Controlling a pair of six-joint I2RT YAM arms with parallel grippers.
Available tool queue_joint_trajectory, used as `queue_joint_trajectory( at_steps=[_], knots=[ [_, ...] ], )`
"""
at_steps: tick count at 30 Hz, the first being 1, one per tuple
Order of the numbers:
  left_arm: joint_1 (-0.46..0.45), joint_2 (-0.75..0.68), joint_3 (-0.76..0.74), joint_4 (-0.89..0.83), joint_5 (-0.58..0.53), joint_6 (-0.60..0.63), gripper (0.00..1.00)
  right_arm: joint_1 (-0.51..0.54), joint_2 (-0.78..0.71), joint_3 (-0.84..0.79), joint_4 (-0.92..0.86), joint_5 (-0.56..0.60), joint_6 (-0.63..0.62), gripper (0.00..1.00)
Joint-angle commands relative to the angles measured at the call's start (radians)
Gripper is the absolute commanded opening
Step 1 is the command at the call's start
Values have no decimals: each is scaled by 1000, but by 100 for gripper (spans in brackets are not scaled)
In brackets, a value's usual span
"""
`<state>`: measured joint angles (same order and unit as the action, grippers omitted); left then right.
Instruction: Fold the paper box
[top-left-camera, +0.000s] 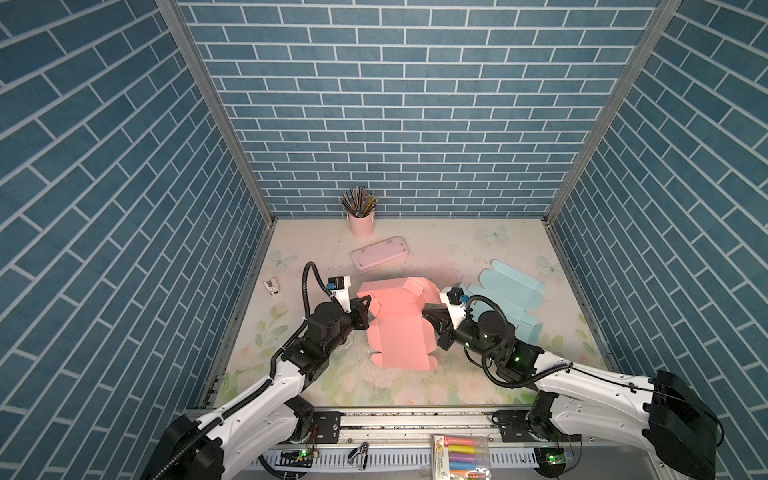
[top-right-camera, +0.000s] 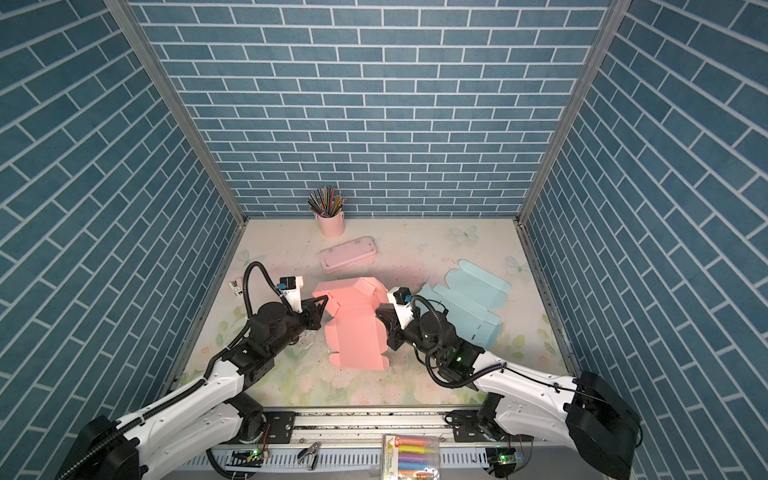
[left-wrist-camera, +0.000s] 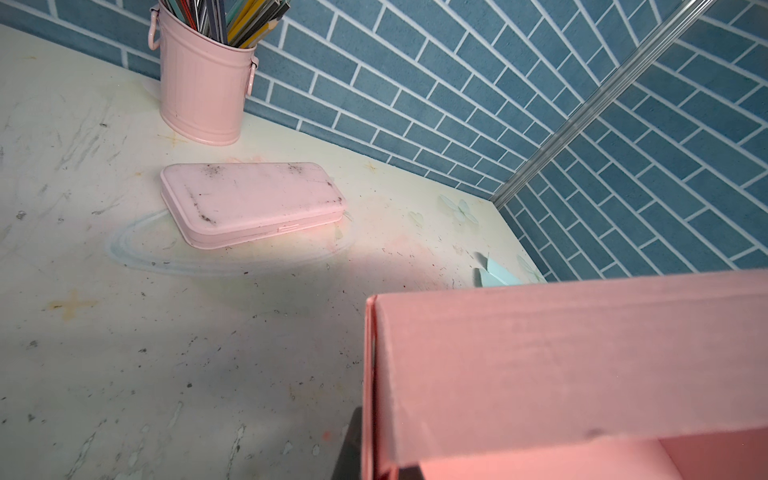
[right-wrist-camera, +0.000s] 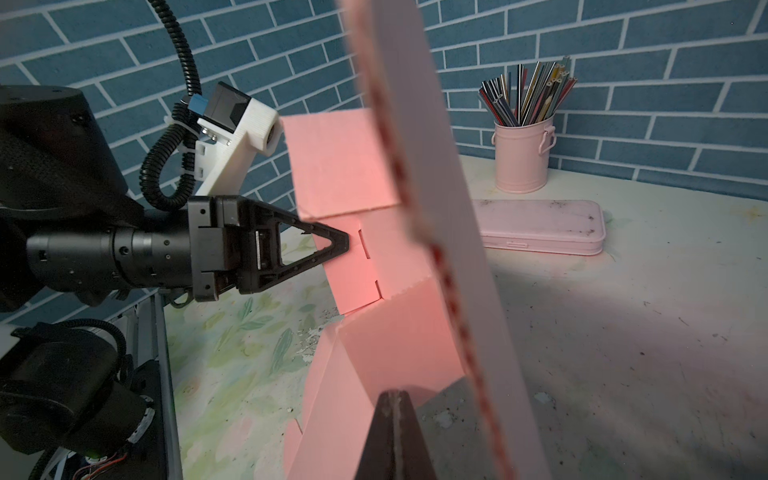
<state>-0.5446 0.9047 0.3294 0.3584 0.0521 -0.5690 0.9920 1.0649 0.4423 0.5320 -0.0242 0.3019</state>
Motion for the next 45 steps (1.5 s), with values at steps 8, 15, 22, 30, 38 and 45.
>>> queue_joint_trajectory(
  at_steps=[8, 15, 22, 30, 38, 45],
  knots=[
    [4, 23, -24, 53, 1, -3, 5, 4, 90, 87, -98, -19, 3, 0],
    [10, 3, -32, 35, -10, 2, 5, 5, 10, 88, -190, 15, -35, 0],
    [53, 5, -34, 30, 28, 4, 5, 3, -181, 99, -293, 41, -67, 0],
    [90, 12, -9, 11, 106, 28, 5, -223, -229, 181, -494, -215, 8, 11],
    [92, 32, 10, -7, 171, 48, 6, -317, -168, 177, -511, -346, -2, 22],
    [91, 44, 10, -4, 189, 53, 6, -314, -117, 151, -422, -481, -39, 19]
  ],
)
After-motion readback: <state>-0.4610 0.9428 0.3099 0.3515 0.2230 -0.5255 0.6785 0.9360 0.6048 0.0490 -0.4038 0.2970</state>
